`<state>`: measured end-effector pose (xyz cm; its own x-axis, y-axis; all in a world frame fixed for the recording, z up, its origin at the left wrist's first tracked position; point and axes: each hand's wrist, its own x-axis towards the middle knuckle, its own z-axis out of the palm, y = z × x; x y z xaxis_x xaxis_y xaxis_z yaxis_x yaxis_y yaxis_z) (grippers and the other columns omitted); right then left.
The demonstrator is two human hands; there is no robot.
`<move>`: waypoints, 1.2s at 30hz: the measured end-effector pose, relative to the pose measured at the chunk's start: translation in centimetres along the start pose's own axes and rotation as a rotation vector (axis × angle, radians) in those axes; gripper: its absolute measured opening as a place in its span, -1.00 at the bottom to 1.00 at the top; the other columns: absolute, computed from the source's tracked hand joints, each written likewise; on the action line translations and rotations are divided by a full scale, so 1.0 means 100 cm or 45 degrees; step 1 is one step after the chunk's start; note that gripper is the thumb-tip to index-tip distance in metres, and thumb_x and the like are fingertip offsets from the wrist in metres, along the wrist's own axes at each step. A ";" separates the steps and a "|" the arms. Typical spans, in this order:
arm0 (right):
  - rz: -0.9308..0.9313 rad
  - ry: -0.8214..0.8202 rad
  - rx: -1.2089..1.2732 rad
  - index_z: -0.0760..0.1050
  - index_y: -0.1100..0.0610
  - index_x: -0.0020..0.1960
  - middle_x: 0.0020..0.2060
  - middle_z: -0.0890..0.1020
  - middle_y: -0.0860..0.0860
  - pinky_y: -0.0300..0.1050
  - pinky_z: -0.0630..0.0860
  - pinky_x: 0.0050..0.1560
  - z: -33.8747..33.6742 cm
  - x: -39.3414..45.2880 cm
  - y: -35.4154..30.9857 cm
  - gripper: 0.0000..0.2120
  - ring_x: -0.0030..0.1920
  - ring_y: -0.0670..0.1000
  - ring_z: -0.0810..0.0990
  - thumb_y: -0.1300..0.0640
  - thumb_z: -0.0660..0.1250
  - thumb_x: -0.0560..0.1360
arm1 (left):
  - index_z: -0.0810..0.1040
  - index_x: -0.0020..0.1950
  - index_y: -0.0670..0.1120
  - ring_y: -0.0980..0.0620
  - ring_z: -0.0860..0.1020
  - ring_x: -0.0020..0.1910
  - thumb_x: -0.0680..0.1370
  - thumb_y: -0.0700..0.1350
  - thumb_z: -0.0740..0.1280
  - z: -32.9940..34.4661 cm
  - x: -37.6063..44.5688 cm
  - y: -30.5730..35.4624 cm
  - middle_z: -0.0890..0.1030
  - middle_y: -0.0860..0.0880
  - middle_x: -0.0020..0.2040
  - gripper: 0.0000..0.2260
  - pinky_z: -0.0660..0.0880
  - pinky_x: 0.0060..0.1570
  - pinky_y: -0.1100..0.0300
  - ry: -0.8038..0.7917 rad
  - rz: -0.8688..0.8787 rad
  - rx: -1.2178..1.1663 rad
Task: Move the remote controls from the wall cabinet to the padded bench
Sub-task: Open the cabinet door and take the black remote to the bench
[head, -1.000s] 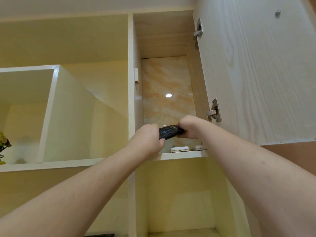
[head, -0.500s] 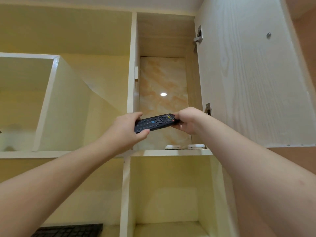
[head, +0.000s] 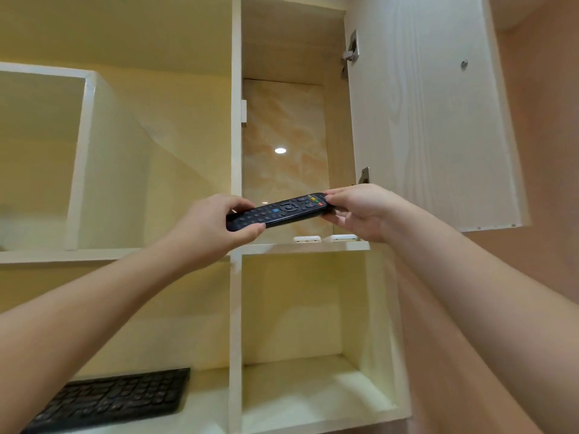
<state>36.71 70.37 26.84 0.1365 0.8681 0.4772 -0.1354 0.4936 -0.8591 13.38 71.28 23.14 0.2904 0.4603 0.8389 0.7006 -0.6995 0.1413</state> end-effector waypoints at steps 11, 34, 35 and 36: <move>-0.005 -0.054 -0.039 0.50 0.36 0.17 0.02 0.65 0.17 -0.24 0.60 0.02 -0.024 -0.077 0.041 -0.78 -0.01 -0.02 0.64 0.41 0.19 0.56 | 0.61 0.05 0.16 0.33 0.61 -0.20 0.38 0.08 0.50 0.004 -0.034 -0.015 0.68 0.25 -0.17 -0.73 0.45 -0.16 0.37 -0.365 -0.020 -0.348; 0.058 0.443 0.078 0.53 0.30 0.17 0.00 0.65 0.11 -0.14 0.60 0.07 -0.114 -0.268 0.096 -0.77 -0.04 -0.05 0.66 0.25 0.21 0.58 | 0.60 0.09 0.16 0.31 0.58 -0.10 0.34 0.20 0.47 0.084 -0.123 0.082 0.64 0.20 -0.06 -0.64 0.47 -0.08 0.37 -0.730 0.137 -0.447; 0.058 0.456 0.071 0.53 0.31 0.18 0.03 0.64 0.11 -0.14 0.59 0.08 -0.123 -0.280 0.094 -0.76 -0.01 -0.04 0.65 0.25 0.21 0.58 | 0.60 0.06 0.16 0.33 0.57 -0.13 0.34 0.20 0.47 0.089 -0.129 0.093 0.64 0.21 -0.09 -0.66 0.45 -0.14 0.40 -0.745 0.130 -0.452; 0.056 0.475 0.061 0.52 0.31 0.20 0.05 0.64 0.11 -0.14 0.59 0.10 -0.132 -0.293 0.091 -0.75 0.00 -0.05 0.65 0.24 0.22 0.58 | 0.61 0.03 0.16 0.35 0.57 -0.18 0.33 0.22 0.46 0.094 -0.134 0.105 0.65 0.21 -0.12 -0.68 0.42 -0.20 0.41 -0.756 0.125 -0.456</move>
<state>44.46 48.75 2.62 0.4766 0.8140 0.3319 -0.1938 0.4656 -0.8635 22.94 62.88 8.46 0.7198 0.5351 0.4422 0.4246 -0.8433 0.3293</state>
